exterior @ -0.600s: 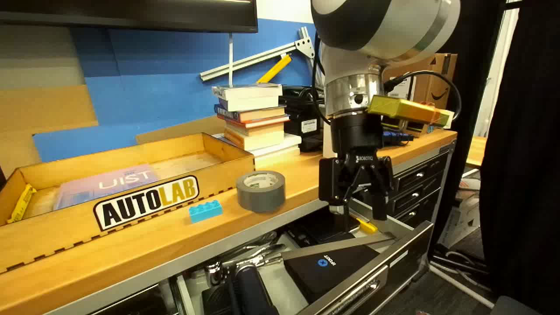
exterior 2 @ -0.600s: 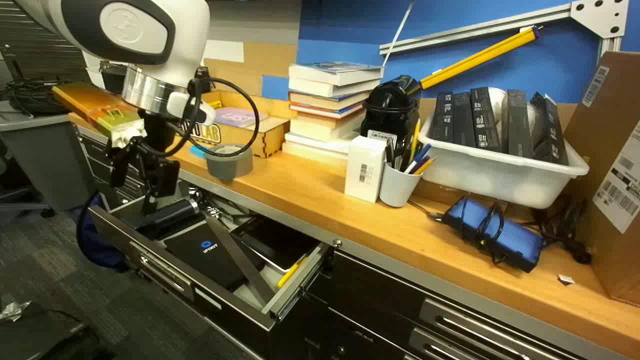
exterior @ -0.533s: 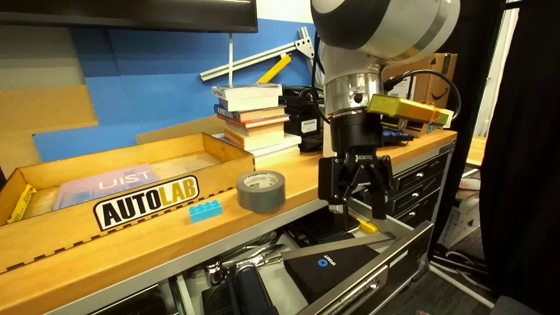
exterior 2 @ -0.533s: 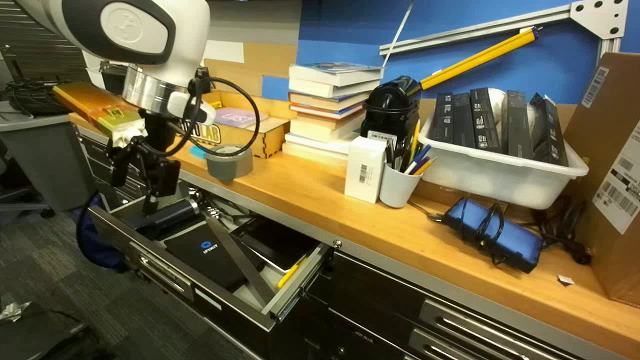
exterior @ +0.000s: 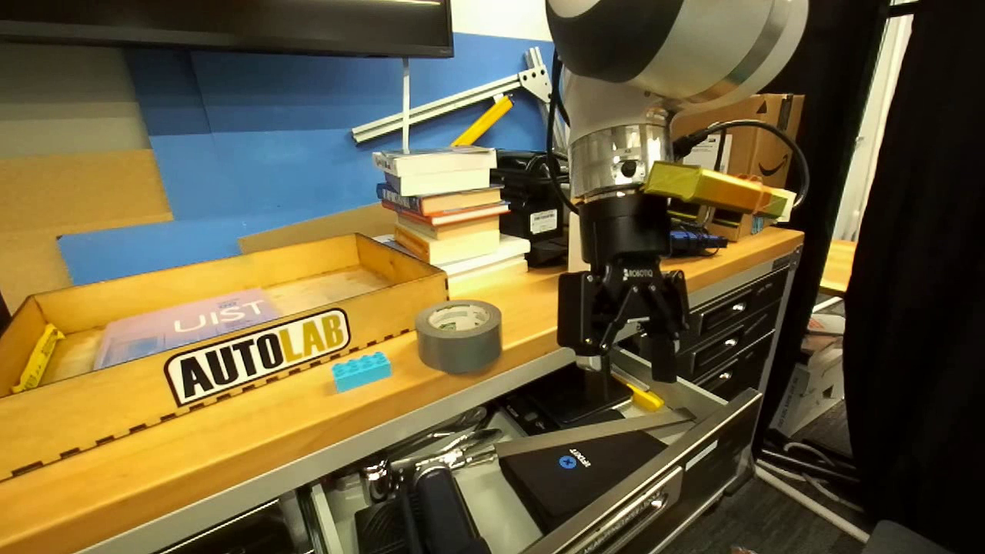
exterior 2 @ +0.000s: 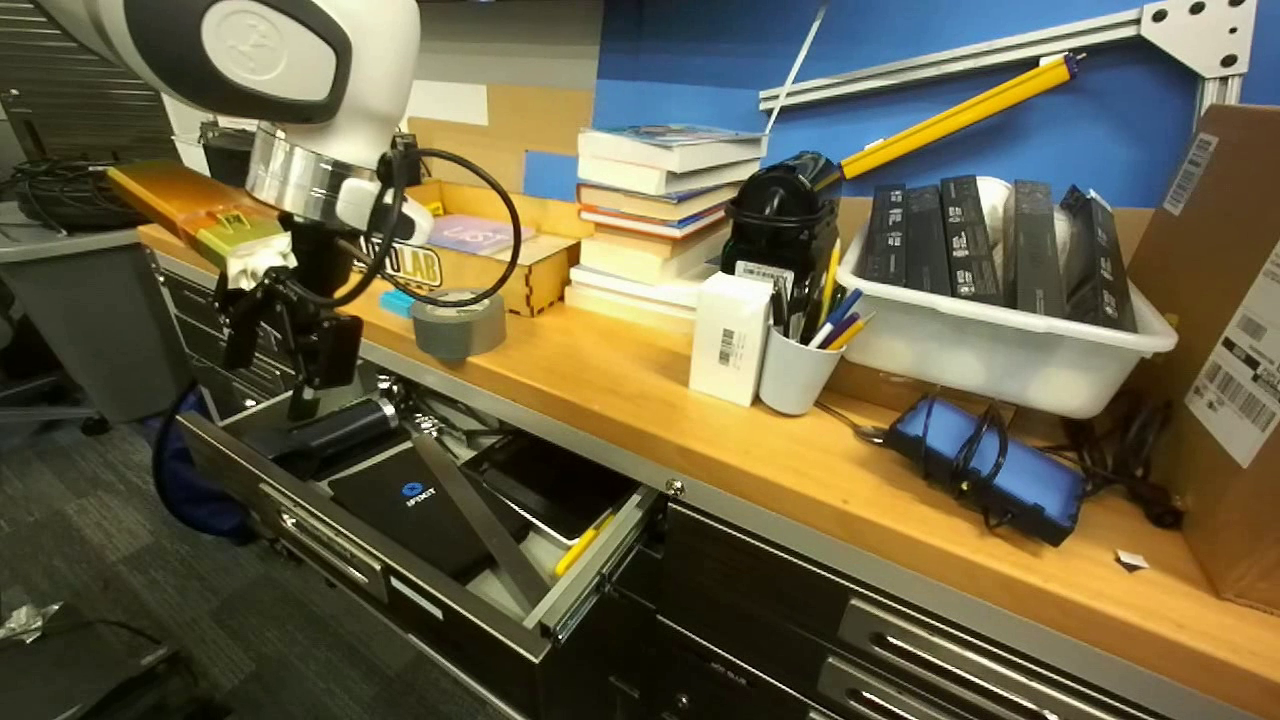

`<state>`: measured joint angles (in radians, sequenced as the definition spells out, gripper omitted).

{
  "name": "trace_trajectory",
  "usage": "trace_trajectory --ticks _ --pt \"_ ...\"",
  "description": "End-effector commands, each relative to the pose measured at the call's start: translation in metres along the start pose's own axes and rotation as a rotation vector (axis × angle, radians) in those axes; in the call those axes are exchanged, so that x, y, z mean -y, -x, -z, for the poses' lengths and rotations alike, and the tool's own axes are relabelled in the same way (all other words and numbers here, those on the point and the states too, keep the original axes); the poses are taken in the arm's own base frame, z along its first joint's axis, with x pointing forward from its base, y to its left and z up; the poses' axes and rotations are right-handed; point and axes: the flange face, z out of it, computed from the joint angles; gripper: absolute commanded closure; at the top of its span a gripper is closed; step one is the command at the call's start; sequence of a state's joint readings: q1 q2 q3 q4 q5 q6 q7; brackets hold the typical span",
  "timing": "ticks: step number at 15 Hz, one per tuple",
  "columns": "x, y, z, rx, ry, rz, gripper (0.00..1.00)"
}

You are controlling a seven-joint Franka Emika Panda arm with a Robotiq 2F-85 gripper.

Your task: Pick up the blue object from the counter and put it in the open drawer and close it

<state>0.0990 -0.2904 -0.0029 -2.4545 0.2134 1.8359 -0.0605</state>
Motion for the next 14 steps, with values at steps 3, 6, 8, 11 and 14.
trace_trajectory --ticks 3,6,8,11,14 --pt "0.0000 0.0000 0.0005 0.001 0.000 0.000 0.00" --pt "0.0000 0.0000 0.0005 0.001 0.000 0.000 0.00" --pt "0.0000 0.0000 0.0005 0.001 0.000 0.000 0.00" --pt "0.0000 0.0000 0.0005 0.001 0.000 0.000 0.00" --pt "0.0028 -0.0061 0.0038 -0.010 -0.005 -0.013 0.00"
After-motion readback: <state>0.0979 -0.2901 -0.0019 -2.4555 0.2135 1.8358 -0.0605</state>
